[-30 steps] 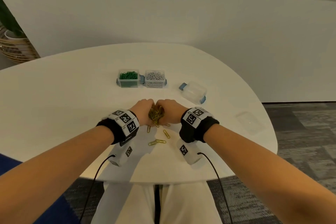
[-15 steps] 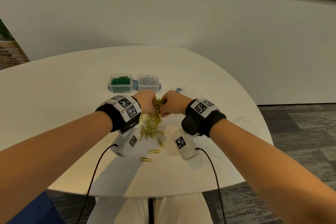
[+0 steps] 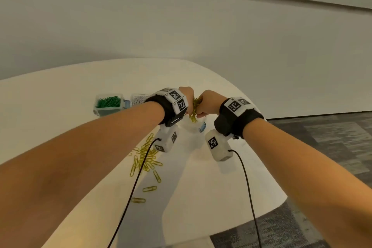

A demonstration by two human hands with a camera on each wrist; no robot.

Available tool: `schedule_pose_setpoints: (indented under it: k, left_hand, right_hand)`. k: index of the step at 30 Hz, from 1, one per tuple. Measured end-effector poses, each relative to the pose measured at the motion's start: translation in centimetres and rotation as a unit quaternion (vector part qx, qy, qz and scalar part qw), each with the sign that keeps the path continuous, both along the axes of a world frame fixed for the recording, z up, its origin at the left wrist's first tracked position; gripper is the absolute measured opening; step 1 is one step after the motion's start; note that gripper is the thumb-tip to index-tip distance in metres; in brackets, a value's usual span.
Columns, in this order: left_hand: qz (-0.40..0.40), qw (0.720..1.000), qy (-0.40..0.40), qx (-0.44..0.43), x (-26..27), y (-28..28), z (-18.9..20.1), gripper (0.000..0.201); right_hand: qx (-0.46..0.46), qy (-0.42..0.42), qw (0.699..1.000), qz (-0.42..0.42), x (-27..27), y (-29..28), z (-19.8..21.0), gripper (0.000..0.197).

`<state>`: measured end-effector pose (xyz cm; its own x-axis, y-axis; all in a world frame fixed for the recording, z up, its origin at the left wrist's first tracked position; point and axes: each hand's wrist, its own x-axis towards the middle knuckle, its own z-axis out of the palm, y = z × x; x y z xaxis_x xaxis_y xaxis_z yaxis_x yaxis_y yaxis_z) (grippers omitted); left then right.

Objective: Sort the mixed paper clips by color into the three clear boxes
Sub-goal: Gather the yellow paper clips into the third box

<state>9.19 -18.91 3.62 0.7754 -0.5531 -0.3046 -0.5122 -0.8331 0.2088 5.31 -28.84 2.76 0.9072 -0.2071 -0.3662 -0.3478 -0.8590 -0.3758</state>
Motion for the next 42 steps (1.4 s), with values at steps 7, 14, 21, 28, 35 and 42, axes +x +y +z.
schedule_pose_setpoints:
  k: [7, 14, 21, 28, 35, 42]
  left_hand:
    - [0.003, 1.0, 0.016, 0.009, -0.2, 1.5, -1.0, 0.031]
    - [0.071, 0.991, 0.074, -0.081, 0.1, 3.8, -0.1, 0.023]
    - [0.094, 0.991, 0.033, -0.089, -0.6, 9.4, 0.7, 0.017]
    - [0.071, 0.989, 0.033, 0.129, -1.9, 16.9, -3.6, 0.054]
    - [0.0, 0.999, 0.032, -0.009, -4.0, 17.1, -6.9, 0.05]
    - [0.02, 0.998, 0.04, -0.039, -4.9, 17.8, -6.5, 0.055]
  right_hand:
    - [-0.045, 0.002, 0.996, 0.076, 0.0, 1.7, -0.7, 0.023]
    - [0.042, 0.014, 0.998, 0.047, -0.2, 1.7, 0.7, 0.041]
    - [0.091, -0.064, 0.993, 0.043, -3.8, 2.7, 2.2, 0.017]
    - [-0.073, 0.031, 0.973, 0.216, -4.9, 8.1, -2.7, 0.045]
    - [-0.118, -0.021, 0.962, 0.245, -5.2, 12.4, -5.2, 0.024]
    - [-0.119, -0.027, 0.967, 0.225, -5.5, 11.9, -4.4, 0.059]
